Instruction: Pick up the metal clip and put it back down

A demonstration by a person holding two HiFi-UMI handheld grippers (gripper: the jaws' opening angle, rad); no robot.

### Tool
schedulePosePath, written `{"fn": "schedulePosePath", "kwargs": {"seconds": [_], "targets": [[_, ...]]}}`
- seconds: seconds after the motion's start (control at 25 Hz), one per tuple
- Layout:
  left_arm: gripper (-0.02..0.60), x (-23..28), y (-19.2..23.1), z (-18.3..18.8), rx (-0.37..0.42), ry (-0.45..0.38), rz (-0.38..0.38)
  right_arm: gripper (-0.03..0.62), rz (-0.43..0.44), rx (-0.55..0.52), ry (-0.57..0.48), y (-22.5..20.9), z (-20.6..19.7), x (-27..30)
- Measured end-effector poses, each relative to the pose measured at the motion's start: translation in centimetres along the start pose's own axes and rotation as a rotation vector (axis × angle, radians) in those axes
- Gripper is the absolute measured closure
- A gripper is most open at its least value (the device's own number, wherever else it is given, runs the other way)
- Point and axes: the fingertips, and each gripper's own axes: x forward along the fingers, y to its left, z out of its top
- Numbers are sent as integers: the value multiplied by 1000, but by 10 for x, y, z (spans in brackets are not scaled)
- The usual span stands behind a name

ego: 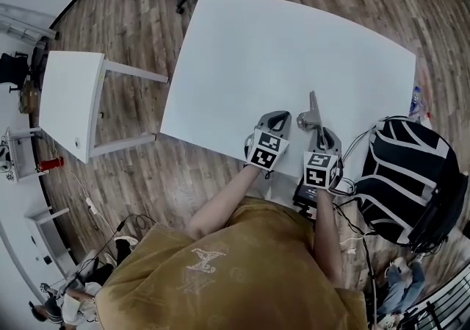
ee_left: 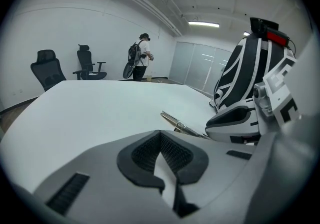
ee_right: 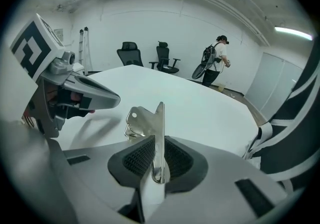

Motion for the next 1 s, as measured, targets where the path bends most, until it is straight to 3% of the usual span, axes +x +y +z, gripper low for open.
{"fn": "schedulePosePath", "kwargs": {"seconds": [0.4, 0.56, 1.0], "targets": [[575, -10, 4, 7, -19, -30, 8, 531, -13, 26, -43, -8, 1, -16], [575, -12, 4, 9, -19, -37, 12, 585, -23, 32, -56, -10, 2, -18], [575, -17, 1, 16, -20, -55, 12, 585, -28, 59, -111, -13, 14, -26]]}}
